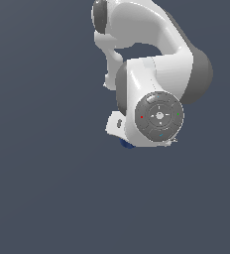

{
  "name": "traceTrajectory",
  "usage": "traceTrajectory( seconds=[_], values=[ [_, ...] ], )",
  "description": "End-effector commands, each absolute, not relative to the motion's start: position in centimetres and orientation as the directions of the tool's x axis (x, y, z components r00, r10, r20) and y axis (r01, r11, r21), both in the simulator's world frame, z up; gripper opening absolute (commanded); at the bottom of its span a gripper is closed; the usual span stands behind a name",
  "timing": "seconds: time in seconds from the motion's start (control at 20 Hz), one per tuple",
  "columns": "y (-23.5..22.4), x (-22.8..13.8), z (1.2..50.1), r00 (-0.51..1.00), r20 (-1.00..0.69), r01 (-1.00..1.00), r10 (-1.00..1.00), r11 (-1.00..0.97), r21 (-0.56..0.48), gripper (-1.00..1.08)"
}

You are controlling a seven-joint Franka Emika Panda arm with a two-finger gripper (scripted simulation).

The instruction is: Pick up the object and move it to a goal position.

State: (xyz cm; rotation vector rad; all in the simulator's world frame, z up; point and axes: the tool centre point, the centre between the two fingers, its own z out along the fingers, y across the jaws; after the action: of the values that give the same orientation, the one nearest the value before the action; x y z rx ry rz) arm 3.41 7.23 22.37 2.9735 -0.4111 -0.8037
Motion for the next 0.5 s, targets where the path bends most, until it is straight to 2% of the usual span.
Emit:
traceTrajectory(
  seconds=[0.0,0.45],
  values=[
    [7.41,3.47,22.15,0.823,-0.500,-0.250,-0.270,-0.962,0.108,0.28],
    [7.59,3.48,21.86,0.815,-0.509,-0.254,-0.276,-0.960,0.114,0.28]
  ],
)
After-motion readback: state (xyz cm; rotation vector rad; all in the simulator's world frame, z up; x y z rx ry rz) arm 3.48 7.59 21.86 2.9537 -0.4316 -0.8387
